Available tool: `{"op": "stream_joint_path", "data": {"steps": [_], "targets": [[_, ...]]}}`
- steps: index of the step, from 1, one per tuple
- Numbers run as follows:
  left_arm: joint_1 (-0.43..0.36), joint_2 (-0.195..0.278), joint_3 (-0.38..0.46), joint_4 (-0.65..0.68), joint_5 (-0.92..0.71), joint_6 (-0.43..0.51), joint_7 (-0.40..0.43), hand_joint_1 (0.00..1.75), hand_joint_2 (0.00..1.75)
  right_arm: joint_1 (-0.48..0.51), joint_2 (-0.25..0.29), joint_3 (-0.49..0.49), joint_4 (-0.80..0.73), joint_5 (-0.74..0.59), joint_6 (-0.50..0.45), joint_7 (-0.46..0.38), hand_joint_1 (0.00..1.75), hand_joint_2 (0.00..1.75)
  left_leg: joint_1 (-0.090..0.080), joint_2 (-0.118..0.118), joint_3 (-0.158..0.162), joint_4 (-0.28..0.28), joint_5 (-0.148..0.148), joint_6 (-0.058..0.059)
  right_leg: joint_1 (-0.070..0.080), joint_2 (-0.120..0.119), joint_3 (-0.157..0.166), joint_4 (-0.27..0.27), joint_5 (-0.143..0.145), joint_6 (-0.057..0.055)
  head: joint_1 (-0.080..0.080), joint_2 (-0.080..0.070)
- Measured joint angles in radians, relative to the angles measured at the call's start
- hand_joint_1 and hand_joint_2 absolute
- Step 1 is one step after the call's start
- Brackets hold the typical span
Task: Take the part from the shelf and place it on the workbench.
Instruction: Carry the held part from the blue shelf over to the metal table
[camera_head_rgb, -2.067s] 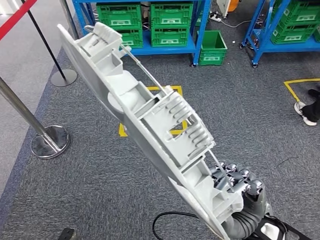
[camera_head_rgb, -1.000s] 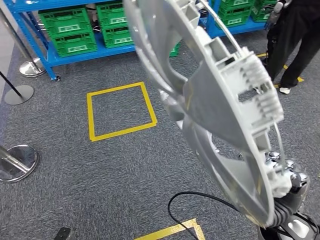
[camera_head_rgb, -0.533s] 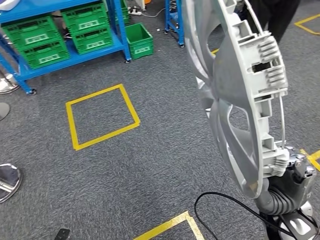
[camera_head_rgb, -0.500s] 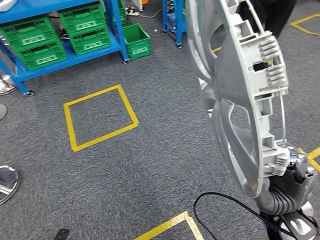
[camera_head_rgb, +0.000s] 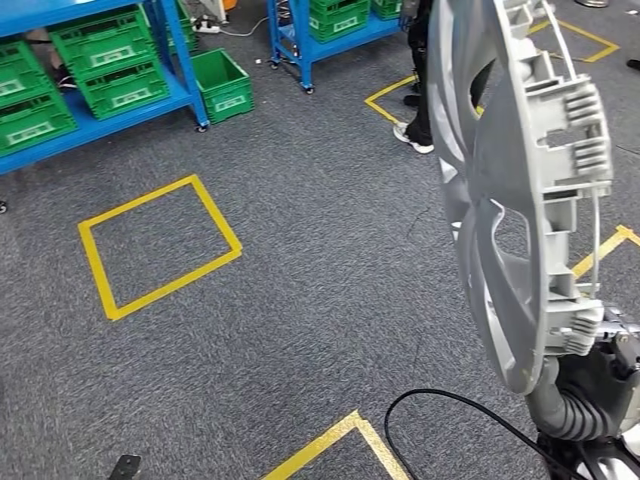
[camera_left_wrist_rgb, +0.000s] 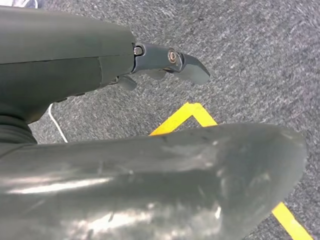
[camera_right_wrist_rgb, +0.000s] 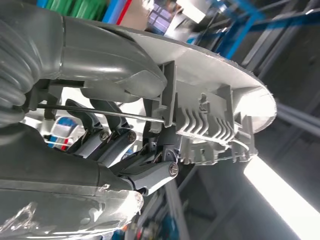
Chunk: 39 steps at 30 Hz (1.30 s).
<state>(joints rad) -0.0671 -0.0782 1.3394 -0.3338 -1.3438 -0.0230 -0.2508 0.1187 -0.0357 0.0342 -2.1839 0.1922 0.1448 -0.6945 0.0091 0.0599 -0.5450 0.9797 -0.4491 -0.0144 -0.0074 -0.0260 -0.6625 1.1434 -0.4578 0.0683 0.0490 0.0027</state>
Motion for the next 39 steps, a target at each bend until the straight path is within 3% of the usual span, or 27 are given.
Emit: {"op": "stream_joint_path", "data": {"steps": [2,3,5,7,10,11,12,13,14,16,18,20,21,23,25,27,28,30,32,33,36,38,39], "targets": [[-0.001,-0.004,0.001,0.002,-0.001,0.012,0.011,0.00,0.00,0.006,-0.005,-0.001,0.000,0.024,-0.025,0.000,1.75,1.75,-0.005,0.013,0.004,0.003,-0.005,-0.010,0.002,-0.022,0.055,-0.099,0.027,-0.011,-0.001,0.000],[-0.001,-0.005,0.001,0.003,-0.001,0.015,0.014,0.00,0.00,0.008,-0.007,-0.001,0.001,0.032,-0.033,0.000,1.75,1.75,-0.007,0.019,0.004,0.003,-0.005,-0.015,0.004,-0.022,0.059,-0.110,0.026,-0.020,-0.002,0.000],[-0.003,-0.007,0.001,0.006,-0.001,0.018,0.016,0.00,0.00,0.013,-0.012,-0.001,0.001,0.042,-0.044,0.000,1.75,1.75,-0.007,0.031,0.005,0.003,-0.006,-0.025,0.004,-0.001,0.052,-0.109,0.031,-0.038,-0.004,0.000],[-0.006,-0.010,0.001,0.009,0.004,0.018,-0.005,0.00,0.00,0.014,-0.018,0.000,-0.002,0.053,-0.066,0.000,1.75,1.75,-0.004,0.013,-0.006,0.028,-0.031,-0.035,0.001,0.018,0.047,-0.110,0.035,-0.050,-0.005,0.000],[-0.015,-0.010,0.002,0.015,0.018,0.014,-0.053,0.00,0.00,0.004,-0.033,0.006,-0.011,0.085,-0.111,0.000,1.75,1.75,-0.002,-0.041,-0.087,0.200,-0.124,-0.038,0.000,0.045,0.041,-0.112,0.041,-0.060,-0.010,0.000],[-0.017,-0.010,0.003,0.017,0.021,0.011,-0.060,0.00,0.00,0.002,-0.036,0.007,-0.013,0.099,-0.117,0.000,1.75,1.75,-0.002,-0.047,-0.115,0.256,-0.143,-0.037,0.001,0.056,0.039,-0.112,0.043,-0.062,-0.011,0.000],[-0.019,-0.011,0.003,0.021,0.023,0.009,-0.063,0.00,0.00,0.001,-0.038,0.007,-0.015,0.113,-0.119,0.000,1.75,1.75,-0.003,-0.049,-0.130,0.283,-0.143,-0.035,0.001,0.068,0.038,-0.112,0.044,-0.062,-0.011,0.000],[-0.020,-0.011,0.003,0.024,0.023,0.006,-0.065,0.00,0.00,0.001,-0.039,0.007,-0.016,0.125,-0.119,0.000,1.75,1.75,-0.003,-0.051,-0.127,0.274,-0.123,-0.032,0.001,0.081,0.037,-0.112,0.045,-0.062,-0.012,0.000],[-0.022,-0.012,0.003,0.028,0.024,0.004,-0.069,0.00,0.00,0.001,-0.040,0.007,-0.016,0.138,-0.119,0.000,1.75,1.75,-0.002,-0.056,-0.106,0.229,-0.088,-0.029,0.001,0.095,0.038,-0.112,0.047,-0.060,-0.012,0.000],[-0.028,-0.014,0.003,0.033,0.025,0.001,-0.075,0.00,0.00,0.002,-0.042,0.007,-0.017,0.162,-0.120,0.000,1.75,1.75,0.001,-0.100,-0.045,0.099,-0.024,-0.020,0.001,0.119,0.035,-0.110,0.050,-0.054,-0.013,0.000],[-0.036,-0.016,0.003,0.037,0.026,0.005,-0.077,0.00,0.00,0.003,-0.043,0.008,-0.018,0.180,-0.122,0.000,1.75,1.75,0.003,-0.139,-0.012,0.024,-0.008,-0.017,0.000,0.138,0.025,-0.108,0.056,-0.045,-0.013,0.000],[-0.041,-0.019,0.003,0.040,0.026,0.014,-0.079,0.00,0.00,0.009,-0.044,0.008,-0.024,0.194,-0.125,0.000,1.75,1.75,0.002,-0.131,-0.010,0.012,-0.009,-0.013,-0.005,0.158,0.016,-0.112,0.064,-0.032,-0.013,0.000],[-0.042,-0.021,0.003,0.042,0.025,0.019,-0.081,0.00,0.00,0.014,-0.044,0.008,-0.029,0.201,-0.126,0.000,1.75,1.75,0.002,-0.120,-0.009,0.008,-0.006,-0.008,-0.005,0.151,0.011,-0.109,0.062,-0.026,-0.012,0.000],[-0.045,-0.024,0.002,0.044,0.024,0.026,-0.090,0.00,0.00,0.023,-0.044,0.008,-0.039,0.215,-0.128,0.000,1.75,1.75,0.005,-0.095,-0.006,0.003,-0.002,0.004,-0.001,0.103,-0.017,-0.054,0.028,-0.016,-0.003,0.000],[-0.044,-0.025,0.002,0.045,0.023,0.029,-0.096,0.00,0.00,0.030,-0.044,0.009,-0.044,0.228,-0.128,0.000,1.75,1.75,0.001,-0.071,-0.006,0.003,-0.003,0.009,-0.001,0.049,-0.075,0.074,-0.040,-0.009,0.004,0.000],[-0.044,-0.026,0.003,0.047,0.023,0.029,-0.098,0.00,0.00,0.039,-0.044,0.010,-0.048,0.236,-0.128,0.000,1.75,1.75,-0.001,-0.044,-0.004,0.003,-0.005,0.010,-0.002,0.034,-0.114,0.168,-0.072,-0.004,0.005,0.000],[-0.044,-0.026,0.002,0.048,0.023,0.029,-0.098,0.00,0.00,0.043,-0.044,0.011,-0.050,0.238,-0.128,0.000,1.75,1.75,-0.001,-0.032,-0.002,0.004,-0.006,0.009,-0.003,0.031,-0.107,0.161,-0.060,-0.003,0.005,0.000],[-0.046,-0.029,0.002,0.049,0.023,0.029,-0.099,0.00,0.00,0.047,-0.044,0.011,-0.053,0.241,-0.128,0.000,1.75,1.75,-0.001,-0.010,0.004,0.004,-0.011,0.004,-0.002,0.011,-0.035,0.040,-0.004,-0.004,0.005,0.000],[-0.047,-0.028,0.002,0.050,0.023,0.029,-0.099,0.00,0.00,0.049,-0.044,0.011,-0.057,0.242,-0.128,0.000,1.75,1.75,-0.007,0.008,0.011,0.006,-0.018,-0.005,0.001,-0.023,0.034,-0.076,0.030,-0.014,0.004,0.000],[-0.047,-0.028,0.002,0.050,0.023,0.029,-0.100,0.00,0.00,0.049,-0.044,0.011,-0.059,0.243,-0.128,0.000,1.75,1.75,-0.011,0.015,0.014,0.006,-0.020,-0.010,0.003,-0.032,0.048,-0.101,0.033,-0.022,0.003,0.000],[-0.051,-0.028,0.002,0.051,0.023,0.029,-0.101,0.00,0.00,0.051,-0.044,0.012,-0.064,0.248,-0.129,0.000,1.75,1.75,-0.010,0.030,0.017,0.005,-0.024,-0.026,0.005,-0.008,0.041,-0.106,0.034,-0.043,0.000,0.000],[-0.054,-0.029,0.001,0.051,0.022,0.028,-0.102,0.00,0.00,0.053,-0.044,0.012,-0.068,0.256,-0.129,0.000,1.75,1.75,-0.008,0.000,0.001,0.040,-0.054,-0.035,0.001,0.012,0.039,-0.110,0.038,-0.052,-0.003,0.000],[-0.054,-0.029,0.000,0.052,0.021,0.026,-0.102,0.00,0.00,0.054,-0.044,0.013,-0.069,0.263,-0.128,0.000,1.75,1.75,-0.007,-0.021,-0.022,0.086,-0.082,-0.038,-0.001,0.022,0.038,-0.111,0.040,-0.055,-0.005,0.000]]}}
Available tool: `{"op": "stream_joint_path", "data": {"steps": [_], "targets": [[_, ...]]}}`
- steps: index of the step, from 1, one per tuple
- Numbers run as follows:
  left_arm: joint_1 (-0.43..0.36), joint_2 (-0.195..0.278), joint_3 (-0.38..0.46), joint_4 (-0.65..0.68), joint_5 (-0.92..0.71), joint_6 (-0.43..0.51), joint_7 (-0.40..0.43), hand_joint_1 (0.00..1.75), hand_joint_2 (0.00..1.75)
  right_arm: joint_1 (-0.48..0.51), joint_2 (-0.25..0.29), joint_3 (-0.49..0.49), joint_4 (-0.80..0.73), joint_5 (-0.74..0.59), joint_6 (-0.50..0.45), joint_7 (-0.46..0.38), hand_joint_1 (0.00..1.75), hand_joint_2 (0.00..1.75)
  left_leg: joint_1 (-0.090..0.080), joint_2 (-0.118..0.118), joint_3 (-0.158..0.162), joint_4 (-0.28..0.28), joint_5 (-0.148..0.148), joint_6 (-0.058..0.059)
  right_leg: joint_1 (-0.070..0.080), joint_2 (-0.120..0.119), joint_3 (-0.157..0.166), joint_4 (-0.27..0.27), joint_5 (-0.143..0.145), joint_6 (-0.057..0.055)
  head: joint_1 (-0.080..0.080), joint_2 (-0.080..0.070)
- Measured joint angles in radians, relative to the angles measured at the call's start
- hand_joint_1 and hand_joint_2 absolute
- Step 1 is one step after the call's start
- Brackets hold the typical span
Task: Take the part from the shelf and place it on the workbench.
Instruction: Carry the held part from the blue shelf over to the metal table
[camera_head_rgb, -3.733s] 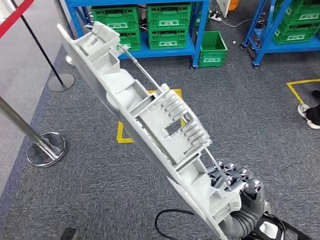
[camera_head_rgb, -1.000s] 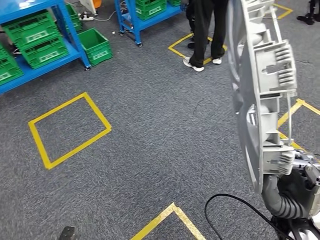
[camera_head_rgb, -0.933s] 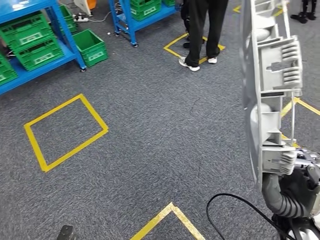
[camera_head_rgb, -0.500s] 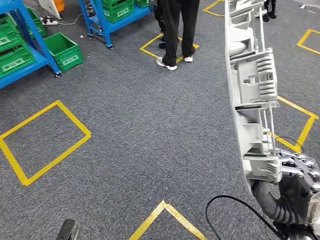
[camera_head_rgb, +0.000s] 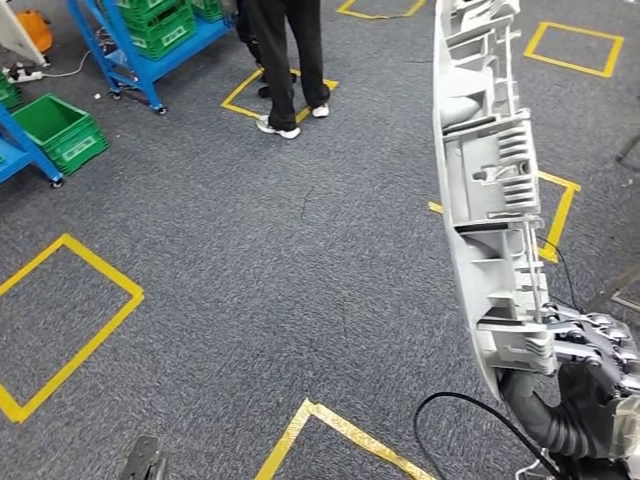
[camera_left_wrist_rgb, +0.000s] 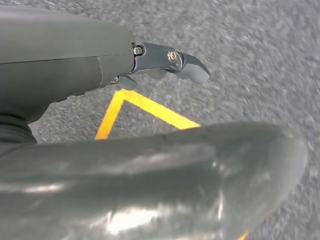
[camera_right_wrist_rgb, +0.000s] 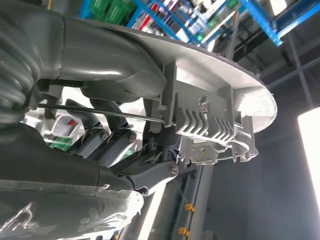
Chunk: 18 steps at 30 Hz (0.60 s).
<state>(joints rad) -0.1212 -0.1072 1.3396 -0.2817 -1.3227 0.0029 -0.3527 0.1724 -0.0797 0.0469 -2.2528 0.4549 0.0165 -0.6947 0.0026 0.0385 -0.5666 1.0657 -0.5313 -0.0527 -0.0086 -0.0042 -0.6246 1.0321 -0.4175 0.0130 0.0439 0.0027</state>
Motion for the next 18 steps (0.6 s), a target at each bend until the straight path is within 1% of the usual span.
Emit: {"op": "stream_joint_path", "data": {"steps": [1,2,3,4,5,6,7,8,9,10,11,12,13,14,15,16,17,18], "targets": [[0.001,0.000,0.000,0.002,0.000,-0.005,0.000,0.00,0.00,0.000,0.000,0.001,0.000,0.011,0.000,0.000,1.75,1.75,0.000,-0.016,-0.032,0.064,-0.033,-0.001,0.000,0.011,-0.001,0.000,0.001,-0.002,-0.002,0.000],[0.002,-0.001,-0.001,0.004,-0.001,-0.011,0.001,0.00,0.00,0.001,0.000,0.001,0.000,0.026,-0.001,0.001,1.75,1.75,0.000,-0.022,-0.066,0.130,-0.059,-0.001,0.000,0.022,-0.003,0.000,0.002,-0.004,-0.003,0.000],[0.002,-0.001,-0.002,0.006,-0.001,-0.018,0.002,0.00,0.00,0.004,0.000,0.002,0.000,0.045,-0.003,0.003,1.75,1.75,0.000,-0.026,-0.093,0.177,-0.069,0.000,0.001,0.034,-0.003,0.000,0.003,-0.005,-0.004,0.000],[0.002,-0.001,-0.003,0.007,-0.001,-0.025,0.003,0.00,0.00,0.008,0.000,0.002,0.000,0.066,-0.008,0.007,1.75,1.75,0.000,-0.028,-0.105,0.193,-0.060,0.001,0.001,0.047,-0.003,0.000,0.003,-0.005,-0.004,0.000],[0.001,-0.001,-0.006,0.009,-0.001,-0.030,0.004,0.00,0.00,0.013,0.000,0.003,0.000,0.089,-0.016,0.014,1.75,1.75,0.000,-0.032,-0.098,0.171,-0.032,0.003,0.000,0.059,-0.003,0.000,0.004,-0.004,-0.004,0.000],[0.000,-0.001,-0.010,0.010,-0.001,-0.034,0.005,0.00,0.00,0.017,0.000,0.003,-0.001,0.112,-0.028,0.022,1.75,1.75,0.001,-0.043,-0.075,0.118,0.006,0.005,-0.001,0.071,-0.002,0.000,0.005,-0.002,-0.004,0.000],[-0.001,-0.001,-0.013,0.011,-0.001,-0.037,0.007,0.00,0.00,0.022,0.000,0.003,-0.002,0.135,-0.043,0.032,1.75,1.75,0.004,-0.066,-0.047,0.054,0.040,0.006,-0.001,0.082,-0.003,0.001,0.006,0.001,-0.005,0.000],[-0.002,-0.001,-0.016,0.013,-0.001,-0.040,0.008,0.00,0.00,0.026,0.000,0.003,-0.003,0.160,-0.060,0.042,1.75,1.75,0.008,-0.088,-0.021,-0.005,0.061,0.008,0.000,0.093,-0.006,0.004,0.007,0.005,-0.006,0.000],[-0.002,-0.002,-0.019,0.014,-0.002,-0.042,0.010,0.00,0.00,0.031,0.000,0.003,-0.006,0.185,-0.079,0.052,1.75,1.75,0.010,-0.106,-0.004,-0.044,0.070,0.011,0.001,0.103,-0.010,0.005,0.008,0.010,-0.006,0.000],[-0.002,-0.003,-0.023,0.016,-0.004,-0.044,0.012,0.00,0.00,0.039,-0.001,0.003,-0.009,0.211,-0.099,0.061,1.75,1.75,0.010,-0.114,0.004,-0.062,0.069,0.014,0.001,0.112,-0.014,0.005,0.011,0.015,-0.007,0.000],[-0.002,-0.004,-0.026,0.017,-0.005,-0.045,0.013,0.00,0.00,0.049,-0.001,0.003,-0.013,0.236,-0.118,0.069,1.75,1.75,0.010,-0.106,0.007,-0.068,0.066,0.020,0.000,0.123,-0.018,0.004,0.013,0.021,-0.007,0.000],[-0.002,-0.005,-0.031,0.018,-0.007,-0.045,0.014,0.00,0.00,0.060,-0.003,0.003,-0.018,0.260,-0.135,0.078,1.75,1.75,0.010,-0.095,0.007,-0.068,0.068,0.026,-0.002,0.127,-0.021,0.003,0.015,0.026,-0.007,0.000],[-0.002,-0.006,-0.036,0.019,-0.008,-0.045,0.015,0.00,0.00,0.071,-0.005,0.003,-0.023,0.284,-0.152,0.088,1.75,1.75,0.011,-0.085,0.008,-0.070,0.069,0.032,-0.002,0.117,-0.026,0.010,0.009,0.031,-0.005,0.000],[-0.002,-0.006,-0.040,0.020,-0.008,-0.045,0.015,0.00,0.00,0.079,-0.008,0.003,-0.027,0.307,-0.167,0.097,1.75,1.75,0.011,-0.074,0.009,-0.072,0.071,0.039,0.000,0.096,-0.039,0.035,-0.007,0.035,-0.001,0.000],[-0.002,-0.006,-0.043,0.021,-0.008,-0.045,0.017,0.00,0.00,0.085,-0.012,0.003,-0.031,0.329,-0.183,0.109,1.75,1.75,0.011,-0.062,0.010,-0.073,0.071,0.044,0.001,0.068,-0.060,0.081,-0.034,0.039,0.003,0.000],[0.000,-0.005,-0.045,0.021,-0.008,-0.045,0.019,0.00,0.00,0.089,-0.016,0.003,-0.033,0.350,-0.199,0.121,1.75,1.75,0.009,-0.051,0.011,-0.073,0.070,0.048,0.002,0.040,-0.090,0.147,-0.069,0.042,0.007,0.000],[0.002,-0.005,-0.046,0.021,-0.008,-0.045,0.020,0.00,0.00,0.092,-0.020,0.003,-0.034,0.370,-0.213,0.132,1.75,1.75,0.007,-0.039,0.011,-0.072,0.069,0.050,0.001,0.024,-0.121,0.215,-0.101,0.045,0.008,0.000],[0.004,-0.005,-0.048,0.022,-0.008,-0.045,0.021,0.00,0.00,0.096,-0.024,0.003,-0.035,0.387,-0.225,0.143,1.75,1.75,0.005,-0.026,0.011,-0.072,0.068,0.051,0.000,0.016,-0.144,0.267,-0.120,0.046,0.008,0.000]]}}
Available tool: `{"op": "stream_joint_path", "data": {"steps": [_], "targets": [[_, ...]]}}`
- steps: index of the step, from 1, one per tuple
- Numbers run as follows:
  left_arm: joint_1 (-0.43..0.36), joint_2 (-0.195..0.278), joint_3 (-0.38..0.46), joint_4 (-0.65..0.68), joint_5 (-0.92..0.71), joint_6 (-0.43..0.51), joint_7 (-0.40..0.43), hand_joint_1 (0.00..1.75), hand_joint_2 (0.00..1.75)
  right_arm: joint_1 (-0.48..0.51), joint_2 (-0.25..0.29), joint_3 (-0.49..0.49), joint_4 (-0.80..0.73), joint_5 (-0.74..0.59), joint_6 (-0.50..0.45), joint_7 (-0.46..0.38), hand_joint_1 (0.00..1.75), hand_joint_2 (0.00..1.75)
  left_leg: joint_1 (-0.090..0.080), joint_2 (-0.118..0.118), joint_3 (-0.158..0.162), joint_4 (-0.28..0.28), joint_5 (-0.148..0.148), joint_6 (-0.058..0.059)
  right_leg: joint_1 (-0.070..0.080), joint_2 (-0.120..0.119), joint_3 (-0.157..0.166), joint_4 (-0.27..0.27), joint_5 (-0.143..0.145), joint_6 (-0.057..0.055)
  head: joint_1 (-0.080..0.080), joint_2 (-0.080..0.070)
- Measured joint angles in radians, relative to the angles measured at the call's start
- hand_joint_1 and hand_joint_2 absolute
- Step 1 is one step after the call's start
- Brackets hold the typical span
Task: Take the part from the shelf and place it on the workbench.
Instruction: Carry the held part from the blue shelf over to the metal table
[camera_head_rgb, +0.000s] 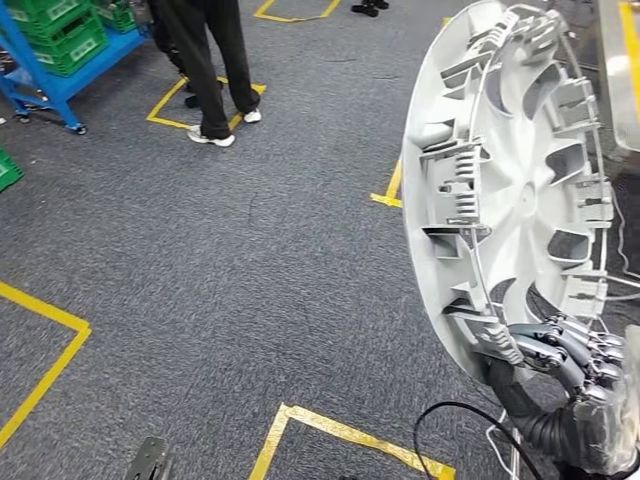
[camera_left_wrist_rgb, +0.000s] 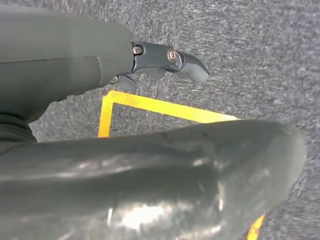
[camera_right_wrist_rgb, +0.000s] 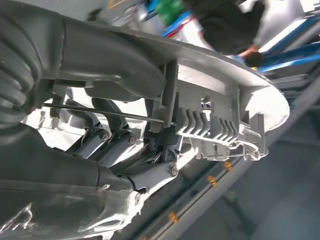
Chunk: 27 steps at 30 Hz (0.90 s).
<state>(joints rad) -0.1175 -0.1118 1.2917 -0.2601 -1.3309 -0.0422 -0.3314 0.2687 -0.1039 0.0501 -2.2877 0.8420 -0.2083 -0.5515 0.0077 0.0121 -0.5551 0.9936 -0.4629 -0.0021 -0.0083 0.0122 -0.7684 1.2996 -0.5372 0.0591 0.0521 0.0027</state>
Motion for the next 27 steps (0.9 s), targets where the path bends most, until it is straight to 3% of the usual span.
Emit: {"op": "stream_joint_path", "data": {"steps": [1,2,3,5,7,9,11,12,14,15,16,17,18,20,22,24,25,27], "targets": [[0.001,0.000,-0.002,0.000,0.000,-0.001,0.001,0.00,0.00,0.005,-0.004,0.000,-0.001,0.014,-0.010,0.010,1.75,1.75,-0.001,0.012,0.001,0.000,-0.001,0.000,0.000,-0.004,-0.006,0.019,-0.001,0.001,0.000,0.000],[0.000,0.000,-0.004,0.001,0.000,-0.002,0.001,0.00,0.00,0.009,-0.006,0.000,-0.001,0.023,-0.017,0.018,1.75,1.75,-0.001,0.022,0.004,0.000,-0.003,-0.001,0.000,-0.007,0.009,-0.004,0.017,0.000,0.000,0.000],[0.000,-0.002,-0.007,0.001,0.001,-0.004,0.000,0.00,0.00,0.012,-0.009,0.000,-0.001,0.029,-0.023,0.025,1.75,1.75,-0.001,0.032,0.008,0.000,-0.006,-0.003,-0.001,-0.014,0.044,-0.062,0.048,0.000,0.000,0.000],[-0.003,-0.003,-0.012,0.002,0.002,-0.007,-0.002,0.00,0.00,0.013,-0.014,0.000,-0.001,0.033,-0.033,0.032,1.75,1.75,-0.005,0.049,0.016,0.002,-0.014,-0.012,0.003,-0.052,0.120,-0.194,0.092,-0.005,0.000,0.000],[-0.006,-0.001,-0.014,0.002,0.004,-0.007,-0.007,0.00,0.00,0.012,-0.018,0.000,-0.001,0.034,-0.044,0.033,1.75,1.75,-0.013,0.063,0.021,0.003,-0.019,-0.021,0.007,-0.070,0.149,-0.250,0.100,-0.016,-0.001,0.000],[-0.009,-0.001,-0.016,0.002,0.006,-0.006,-0.009,0.00,0.00,0.011,-0.019,0.000,-0.001,0.037,-0.050,0.036,1.75,1.75,-0.013,0.076,0.023,0.000,-0.021,-0.028,0.007,-0.048,0.145,-0.251,0.102,-0.029,-0.003,0.000],[-0.011,0.001,-0.020,0.002,0.008,-0.004,-0.010,0.00,0.00,0.011,-0.021,0.001,-0.001,0.045,-0.051,0.042,1.75,1.75,-0.010,0.055,0.015,0.020,-0.042,-0.038,0.004,-0.028,0.142,-0.254,0.105,-0.040,-0.004,0.000],[-0.011,0.002,-0.021,0.002,0.008,-0.003,-0.010,0.00,0.00,0.010,-0.021,0.001,-0.001,0.050,-0.052,0.046,1.75,1.75,-0.009,0.035,-0.002,0.059,-0.067,-0.041,0.002,-0.019,0.142,-0.255,0.107,-0.045,-0.005,0.000],[-0.008,0.004,-0.021,0.003,0.008,-0.002,-0.010,0.00,0.00,0.009,-0.023,0.004,-0.001,0.059,-0.056,0.052,1.75,1.75,-0.008,0.003,-0.067,0.191,-0.132,-0.043,0.000,0.000,0.141,-0.255,0.108,-0.050,-0.008,0.000],[-0.006,0.005,-0.021,0.003,0.008,-0.002,-0.010,0.00,0.00,0.009,-0.024,0.006,-0.001,0.062,-0.058,0.054,1.75,1.75,-0.008,-0.001,-0.100,0.253,-0.152,-0.043,0.000,0.012,0.140,-0.255,0.108,-0.051,-0.008,0.000],[-0.004,0.006,-0.021,0.003,0.008,-0.002,-0.010,0.00,0.00,0.010,-0.024,0.007,-0.001,0.065,-0.060,0.056,1.75,1.75,-0.008,-0.003,-0.122,0.287,-0.154,-0.042,0.000,0.024,0.140,-0.255,0.108,-0.052,-0.009,0.000],[-0.004,0.008,-0.022,0.003,0.008,-0.001,-0.010,0.00,0.00,0.010,-0.024,0.008,0.000,0.066,-0.061,0.056,1.75,1.75,-0.008,-0.004,-0.126,0.286,-0.136,-0.041,0.000,0.037,0.140,-0.255,0.109,-0.051,-0.009,0.000],[-0.004,0.009,-0.022,0.003,0.008,-0.001,-0.010,0.00,0.00,0.010,-0.025,0.008,0.000,0.067,-0.061,0.057,1.75,1.75,-0.008,-0.008,-0.111,0.247,-0.102,-0.039,-0.001,0.049,0.141,-0.255,0.110,-0.050,-0.009,0.000],[-0.004,0.011,-0.023,0.003,0.009,-0.002,-0.010,0.00,0.00,0.009,-0.025,0.010,0.000,0.069,-0.062,0.058,1.75,1.75,-0.005,-0.043,-0.052,0.116,-0.032,-0.035,-0.001,0.072,0.140,-0.253,0.112,-0.045,-0.010,0.000],[-0.006,0.012,-0.025,0.003,0.010,-0.003,-0.011,0.00,0.00,0.008,-0.027,0.012,0.000,0.073,-0.066,0.062,1.75,1.75,-0.002,-0.076,-0.012,0.028,-0.007,-0.032,0.000,0.092,0.133,-0.251,0.116,-0.035,-0.011,0.000],[-0.009,0.012,-0.027,0.003,0.011,-0.004,-0.013,0.00,0.00,0.008,-0.030,0.016,0.000,0.079,-0.071,0.068,1.75,1.75,-0.003,-0.070,-0.006,0.011,-0.007,-0.023,-0.003,0.110,0.126,-0.257,0.123,-0.022,-0.012,0.000],[-0.012,0.012,-0.028,0.003,0.011,-0.005,-0.014,0.00,0.00,0.009,-0.030,0.017,0.000,0.080,-0.072,0.070,1.75,1.75,-0.003,-0.061,-0.006,0.008,-0.004,-0.017,-0.004,0.106,0.123,-0.256,0.123,-0.017,-0.012,0.000],[-0.014,0.012,-0.029,0.003,0.012,-0.006,-0.015,0.00,0.00,0.008,-0.032,0.019,0.000,0.081,-0.073,0.071,1.75,1.75,-0.001,-0.040,-0.004,0.003,0.000,-0.004,-0.001,0.061,0.098,-0.209,0.093,-0.008,-0.008,0.000]]}}
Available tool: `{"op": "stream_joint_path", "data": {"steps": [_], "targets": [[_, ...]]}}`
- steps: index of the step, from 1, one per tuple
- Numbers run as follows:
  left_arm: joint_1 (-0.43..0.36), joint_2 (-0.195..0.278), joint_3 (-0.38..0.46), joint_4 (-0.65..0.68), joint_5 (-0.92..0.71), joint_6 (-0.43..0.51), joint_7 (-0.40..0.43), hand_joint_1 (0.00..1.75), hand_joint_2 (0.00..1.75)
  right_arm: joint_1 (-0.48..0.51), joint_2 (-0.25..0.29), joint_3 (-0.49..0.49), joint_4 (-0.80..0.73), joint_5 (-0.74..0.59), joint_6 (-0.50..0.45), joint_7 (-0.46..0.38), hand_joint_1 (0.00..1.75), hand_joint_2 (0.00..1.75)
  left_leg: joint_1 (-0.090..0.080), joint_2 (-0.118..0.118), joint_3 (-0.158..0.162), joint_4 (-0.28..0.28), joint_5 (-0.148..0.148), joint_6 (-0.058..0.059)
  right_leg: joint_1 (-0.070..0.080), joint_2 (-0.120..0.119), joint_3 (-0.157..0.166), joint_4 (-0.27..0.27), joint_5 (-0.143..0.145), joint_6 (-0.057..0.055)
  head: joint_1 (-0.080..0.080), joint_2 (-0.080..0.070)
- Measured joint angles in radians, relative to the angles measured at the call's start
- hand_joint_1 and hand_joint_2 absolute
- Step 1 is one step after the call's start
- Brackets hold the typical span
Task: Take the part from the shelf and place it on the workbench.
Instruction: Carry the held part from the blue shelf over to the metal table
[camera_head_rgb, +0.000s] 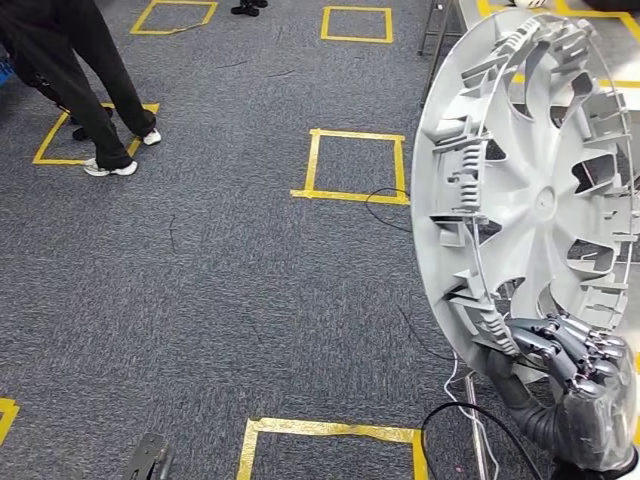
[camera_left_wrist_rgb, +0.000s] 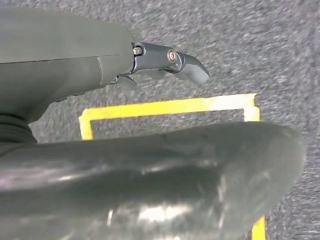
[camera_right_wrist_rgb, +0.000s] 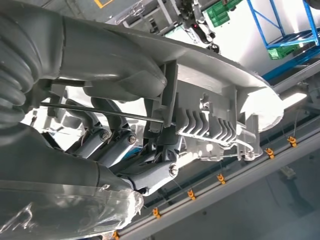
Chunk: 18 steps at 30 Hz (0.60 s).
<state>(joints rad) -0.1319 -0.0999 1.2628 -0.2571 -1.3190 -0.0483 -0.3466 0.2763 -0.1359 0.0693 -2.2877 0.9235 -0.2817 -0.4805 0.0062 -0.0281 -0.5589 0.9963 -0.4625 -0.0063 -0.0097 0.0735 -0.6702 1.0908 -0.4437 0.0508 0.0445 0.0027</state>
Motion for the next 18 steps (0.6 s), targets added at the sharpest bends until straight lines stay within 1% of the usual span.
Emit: {"op": "stream_joint_path", "data": {"steps": [1,2,3,4,5,6,7,8,9,10,11,13,14,15,16,17,18], "targets": [[0.000,0.001,0.000,0.000,0.001,0.000,0.000,0.00,0.00,-0.001,0.000,0.003,0.000,0.000,0.000,-0.001,1.75,1.75,-0.001,0.011,0.001,-0.001,0.000,0.004,0.001,-0.031,-0.025,0.056,-0.031,0.003,0.002,0.000],[0.001,0.001,0.000,0.000,0.002,0.000,-0.001,0.00,0.00,-0.003,-0.001,0.006,0.000,-0.001,0.000,-0.002,1.75,1.75,-0.002,0.023,0.001,-0.001,-0.001,0.006,0.002,-0.052,-0.056,0.125,-0.067,0.007,0.004,0.000],[0.002,0.002,0.000,0.000,0.004,0.000,-0.001,0.00,0.00,-0.003,-0.001,0.011,0.000,-0.001,0.000,-0.002,1.75,1.75,-0.004,0.035,0.001,-0.001,-0.001,0.008,0.001,-0.061,-0.085,0.190,-0.095,0.010,0.004,0.000],[0.003,0.002,0.000,0.000,0.006,0.000,-0.001,0.00,0.00,-0.003,-0.001,0.015,0.000,-0.002,0.000,-0.003,1.75,1.75,-0.004,0.046,0.001,-0.001,-0.002,0.008,0.001,-0.064,-0.102,0.231,-0.107,0.011,0.004,0.000],[0.004,0.002,0.000,0.000,0.007,-0.001,-0.001,0.00,0.00,-0.003,-0.001,0.020,0.001,-0.003,0.000,-0.003,1.75,1.75,-0.005,0.058,0.002,-0.001,-0.003,0.008,0.001,-0.066,-0.099,0.232,-0.100,0.012,0.004,0.000],[0.004,0.001,0.000,0.000,0.008,-0.001,-0.001,0.00,0.00,-0.003,-0.001,0.023,0.001,-0.003,0.000,-0.003,1.75,1.75,-0.005,0.068,0.004,-0.001,-0.004,0.007,0.001,-0.071,-0.074,0.191,-0.075,0.011,0.004,0.000],[0.003,0.001,0.000,0.000,0.008,-0.001,-0.002,0.00,0.00,-0.003,-0.001,0.026,0.001,-0.003,0.000,-0.003,1.75,1.75,-0.005,0.078,0.007,0.000,-0.007,0.005,0.001,-0.082,-0.033,0.121,-0.043,0.010,0.004,0.000],[0.003,0.001,0.000,0.000,0.008,-0.002,-0.002,0.00,0.00,-0.004,-0.001,0.028,0.001,-0.004,0.000,-0.003,1.75,1.75,-0.007,0.087,0.011,0.000,-0.010,0.001,0.004,-0.102,0.009,0.048,-0.020,0.007,0.004,0.000],[0.003,0.001,0.000,0.000,0.009,-0.002,-0.002,0.00,0.00,-0.004,-0.001,0.030,0.001,-0.010,0.001,-0.005,1.75,1.75,-0.009,0.094,0.013,0.001,-0.012,-0.004,0.006,-0.116,0.041,-0.008,-0.004,0.002,0.004,0.000],[0.003,0.001,0.000,0.000,0.009,-0.002,-0.002,0.00,0.00,-0.006,-0.002,0.033,0.001,-0.020,0.003,-0.008,1.75,1.75,-0.012,0.101,0.015,0.001,-0.014,-0.008,0.008,-0.124,0.058,-0.038,0.001,-0.004,0.003,0.000],[0.003,0.002,0.000,0.000,0.009,-0.002,-0.002,0.00,0.00,-0.007,-0.002,0.039,0.001,-0.031,0.007,-0.013,1.75,1.75,-0.014,0.109,0.017,0.000,-0.015,-0.013,0.011,-0.123,0.060,-0.046,-0.001,-0.010,0.003,0.000],[0.003,0.001,0.000,0.000,0.009,-0.002,-0.002,0.00,0.00,-0.007,-0.002,0.055,0.001,-0.047,0.015,-0.022,1.75,1.75,-0.013,0.121,0.020,-0.002,-0.018,-0.024,0.010,-0.100,0.057,-0.050,0.004,-0.023,0.003,0.000],[0.003,0.001,-0.001,0.000,0.009,-0.002,-0.002,0.00,0.00,-0.007,-0.002,0.066,0.001,-0.050,0.019,-0.025,1.75,1.75,-0.011,0.112,0.018,0.006,-0.027,-0.030,0.008,-0.090,0.057,-0.053,0.007,-0.029,0.002,0.000],[0.003,0.001,-0.002,0.000,0.009,-0.002,-0.003,0.00,0.00,-0.009,-0.003,0.078,0.000,-0.053,0.022,-0.027,1.75,1.75,-0.010,0.095,0.007,0.031,-0.046,-0.035,0.005,-0.081,0.058,-0.057,0.009,-0.034,0.001,0.000],[0.004,0.001,-0.003,0.000,0.009,-0.002,-0.003,0.00,0.00,-0.011,-0.004,0.092,0.000,-0.057,0.026,-0.028,1.75,1.75,-0.009,0.072,-0.015,0.078,-0.075,-0.039,0.003,-0.071,0.059,-0.059,0.011,-0.037,-0.001,0.000],[0.005,0.000,-0.005,0.000,0.009,-0.002,-0.003,0.00,0.00,-0.014,-0.006,0.109,0.000,-0.065,0.031,-0.031,1.75,1.75,-0.008,0.052,-0.047,0.144,-0.107,-0.041,0.002,-0.061,0.058,-0.059,0.011,-0.039,-0.002,0.000],[0.007,0.000,-0.006,0.000,0.009,-0.002,-0.004,0.00,0.00,-0.017,-0.008,0.126,0.000,-0.076,0.037,-0.033,1.75,1.75,-0.008,0.042,-0.083,0.214,-0.135,-0.043,0.002,-0.050,0.058,-0.059,0.011,-0.040,-0.003,0.000]]}}
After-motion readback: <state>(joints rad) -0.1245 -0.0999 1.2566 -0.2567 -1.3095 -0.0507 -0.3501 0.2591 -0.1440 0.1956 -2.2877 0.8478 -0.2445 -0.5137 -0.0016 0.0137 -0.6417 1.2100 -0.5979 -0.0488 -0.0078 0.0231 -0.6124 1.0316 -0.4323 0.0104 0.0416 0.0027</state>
